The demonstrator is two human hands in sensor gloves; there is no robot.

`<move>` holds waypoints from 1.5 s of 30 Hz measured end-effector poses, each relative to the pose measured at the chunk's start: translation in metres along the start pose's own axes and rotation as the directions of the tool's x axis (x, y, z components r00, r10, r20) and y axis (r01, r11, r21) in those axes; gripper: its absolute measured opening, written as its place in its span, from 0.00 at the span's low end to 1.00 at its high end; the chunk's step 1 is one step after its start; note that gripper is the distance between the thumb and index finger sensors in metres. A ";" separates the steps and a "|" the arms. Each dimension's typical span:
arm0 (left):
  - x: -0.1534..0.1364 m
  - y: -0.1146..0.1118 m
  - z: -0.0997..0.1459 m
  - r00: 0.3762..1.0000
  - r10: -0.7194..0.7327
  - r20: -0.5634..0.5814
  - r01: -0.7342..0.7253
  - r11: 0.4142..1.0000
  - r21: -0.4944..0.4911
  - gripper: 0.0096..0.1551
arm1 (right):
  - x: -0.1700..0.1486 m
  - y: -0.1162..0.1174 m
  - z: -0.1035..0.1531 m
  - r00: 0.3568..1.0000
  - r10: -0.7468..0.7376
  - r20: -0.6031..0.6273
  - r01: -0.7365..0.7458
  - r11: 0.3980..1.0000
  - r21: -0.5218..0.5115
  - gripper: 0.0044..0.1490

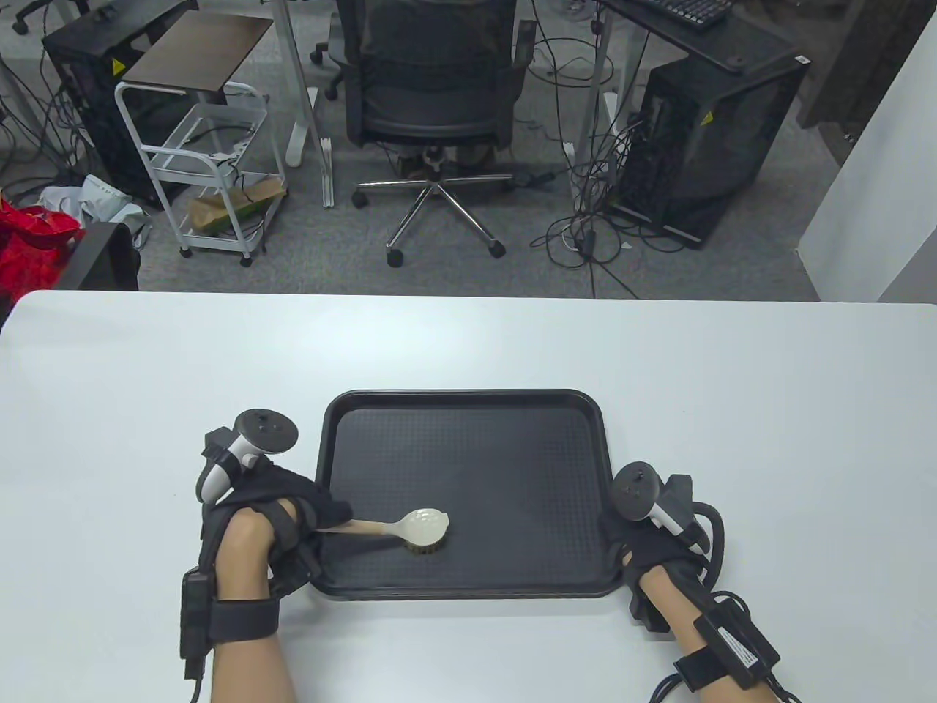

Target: Scrub the tray with pot brush

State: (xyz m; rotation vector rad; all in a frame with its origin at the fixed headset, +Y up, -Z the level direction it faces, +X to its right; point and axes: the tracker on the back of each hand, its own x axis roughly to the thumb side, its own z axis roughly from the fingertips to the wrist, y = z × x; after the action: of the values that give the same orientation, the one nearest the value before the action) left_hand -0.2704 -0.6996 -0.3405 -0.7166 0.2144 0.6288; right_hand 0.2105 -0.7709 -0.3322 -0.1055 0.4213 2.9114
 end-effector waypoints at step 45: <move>0.134 -0.099 -0.025 0.905 -0.053 0.421 0.119 0.984 -0.132 0.36 | -0.001 -0.001 0.000 1.000 -0.006 0.003 0.006 1.000 0.000 0.39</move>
State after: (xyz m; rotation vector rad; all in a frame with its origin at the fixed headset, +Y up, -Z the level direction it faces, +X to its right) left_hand -0.1030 -0.7120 -0.3570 -0.7191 -0.2647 0.7031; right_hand 0.2113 -0.7703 -0.3325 -0.1027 0.4198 2.9050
